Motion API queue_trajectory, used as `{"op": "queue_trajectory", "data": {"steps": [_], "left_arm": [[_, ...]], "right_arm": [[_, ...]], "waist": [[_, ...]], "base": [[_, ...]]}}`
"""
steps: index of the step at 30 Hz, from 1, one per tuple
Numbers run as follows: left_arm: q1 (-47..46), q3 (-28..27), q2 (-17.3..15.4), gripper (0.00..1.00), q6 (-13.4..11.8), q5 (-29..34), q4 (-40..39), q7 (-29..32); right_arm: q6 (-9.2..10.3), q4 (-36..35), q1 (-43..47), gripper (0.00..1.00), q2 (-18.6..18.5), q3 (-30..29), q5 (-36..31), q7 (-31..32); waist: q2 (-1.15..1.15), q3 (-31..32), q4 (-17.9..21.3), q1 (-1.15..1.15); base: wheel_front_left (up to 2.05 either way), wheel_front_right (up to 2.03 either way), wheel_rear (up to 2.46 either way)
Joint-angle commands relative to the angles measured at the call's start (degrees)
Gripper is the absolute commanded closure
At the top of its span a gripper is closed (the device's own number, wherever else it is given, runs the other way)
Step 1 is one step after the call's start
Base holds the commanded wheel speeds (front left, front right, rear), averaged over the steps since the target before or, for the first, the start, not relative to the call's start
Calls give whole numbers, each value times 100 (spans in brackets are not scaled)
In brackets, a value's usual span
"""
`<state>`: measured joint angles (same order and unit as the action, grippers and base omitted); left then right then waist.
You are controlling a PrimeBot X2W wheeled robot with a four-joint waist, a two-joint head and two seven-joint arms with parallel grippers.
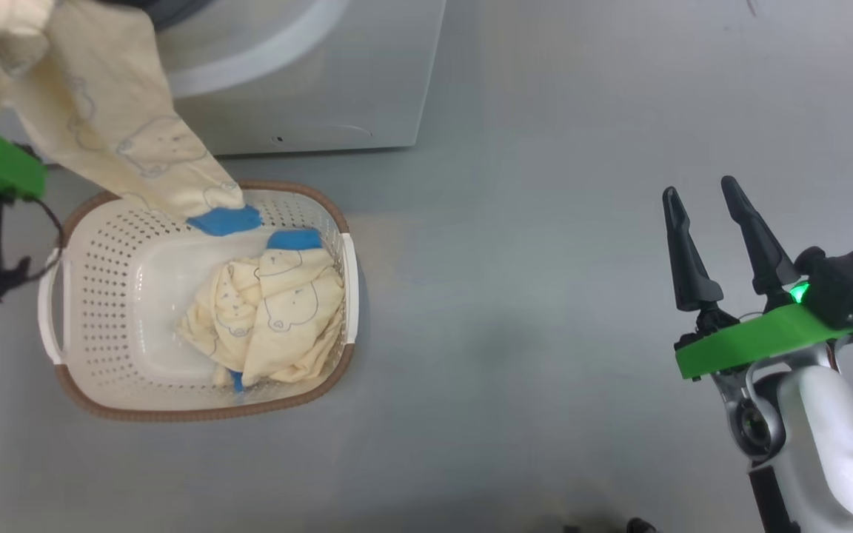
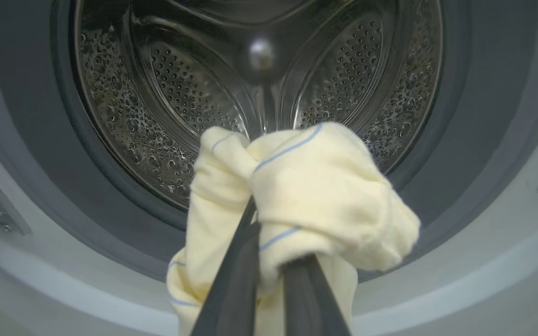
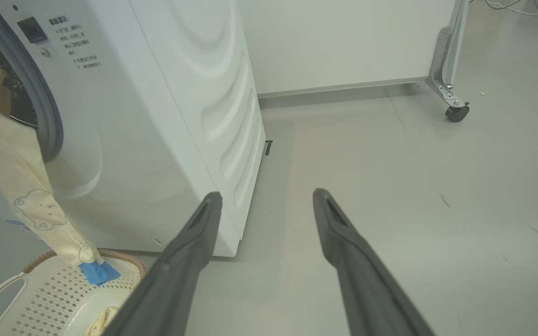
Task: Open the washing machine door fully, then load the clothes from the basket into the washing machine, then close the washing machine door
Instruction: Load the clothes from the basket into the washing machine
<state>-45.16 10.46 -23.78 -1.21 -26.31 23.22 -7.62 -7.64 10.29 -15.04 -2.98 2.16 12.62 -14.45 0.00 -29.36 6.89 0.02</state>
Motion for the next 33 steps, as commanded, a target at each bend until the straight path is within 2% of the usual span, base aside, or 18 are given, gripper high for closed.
{"op": "queue_trajectory", "data": {"steps": [1, 5, 14, 18, 23, 33], "left_arm": [[-298, -285, -391, 100, 22, 16, -130, 37], [-1026, -210, -700, 100, 159, 151, 102, 328], [-2847, 120, -1108, 100, 507, 434, 656, 1046], [-3619, 215, -1119, 100, 593, 455, 984, 1322], [-4603, 353, -1285, 100, 623, 713, 1557, 1317], [-5561, 542, -1373, 100, 619, 976, 2453, 1131]], "right_arm": [[15, -197, -93, 0, -9, 124, 51, -54], [15, -261, -218, 0, -2, 130, 95, -54], [15, -321, -553, 0, 8, 338, 235, -54], [15, -322, -713, 0, 9, 496, 357, -54], [15, -302, -891, 0, 10, 709, 547, -54], [15, -261, -1053, 0, 10, 837, 798, -54]], "waist": [[0, -266, 141, -2], [0, -590, 249, -2], [0, -1305, 509, -2], [0, -1533, 639, -2], [0, -1785, 854, -2], [0, -2034, 1191, -2]], "base": [[0, 0, 0], [0, 0, 0], [0, 0, 0], [0, 0, 0], [0, 0, 0], [0, 0, 0]]}}
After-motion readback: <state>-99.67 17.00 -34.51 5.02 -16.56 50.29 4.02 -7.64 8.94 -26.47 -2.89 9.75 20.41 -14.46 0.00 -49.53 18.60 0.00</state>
